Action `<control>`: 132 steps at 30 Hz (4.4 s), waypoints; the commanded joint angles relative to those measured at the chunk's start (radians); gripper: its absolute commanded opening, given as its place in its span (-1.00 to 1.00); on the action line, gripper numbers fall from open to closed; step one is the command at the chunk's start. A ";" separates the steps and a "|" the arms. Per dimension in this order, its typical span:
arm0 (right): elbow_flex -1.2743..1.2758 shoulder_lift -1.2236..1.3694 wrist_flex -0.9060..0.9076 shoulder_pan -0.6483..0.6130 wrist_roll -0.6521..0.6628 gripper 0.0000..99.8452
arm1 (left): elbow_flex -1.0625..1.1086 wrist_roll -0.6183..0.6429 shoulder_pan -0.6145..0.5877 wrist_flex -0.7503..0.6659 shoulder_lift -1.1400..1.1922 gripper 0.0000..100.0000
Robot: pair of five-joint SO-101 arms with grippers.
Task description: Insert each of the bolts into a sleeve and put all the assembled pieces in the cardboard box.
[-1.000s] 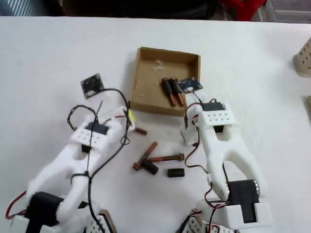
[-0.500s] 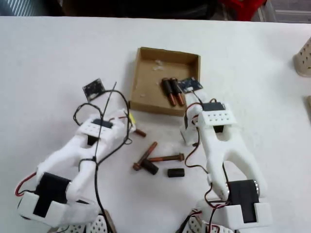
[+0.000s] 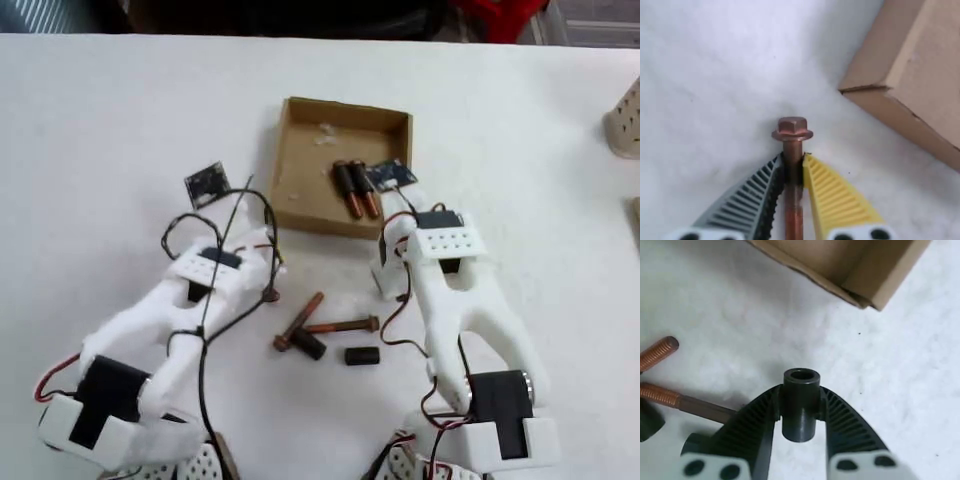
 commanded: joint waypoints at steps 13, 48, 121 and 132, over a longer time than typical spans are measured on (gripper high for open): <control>-0.041 -0.002 0.007 -0.001 0.014 -0.97 | -0.031 -0.244 -0.116 0.020 -0.090 -0.91; -0.041 -0.002 0.007 0.001 0.014 -0.97 | -0.288 -0.287 -0.162 0.255 0.137 -0.94; 1.033 -0.768 -1.320 -0.160 -0.457 -0.97 | -0.319 -0.422 -0.383 0.081 0.143 -0.96; 1.033 -0.768 -1.474 -0.148 -0.457 -0.97 | -0.319 -0.422 -0.383 0.081 0.143 -0.96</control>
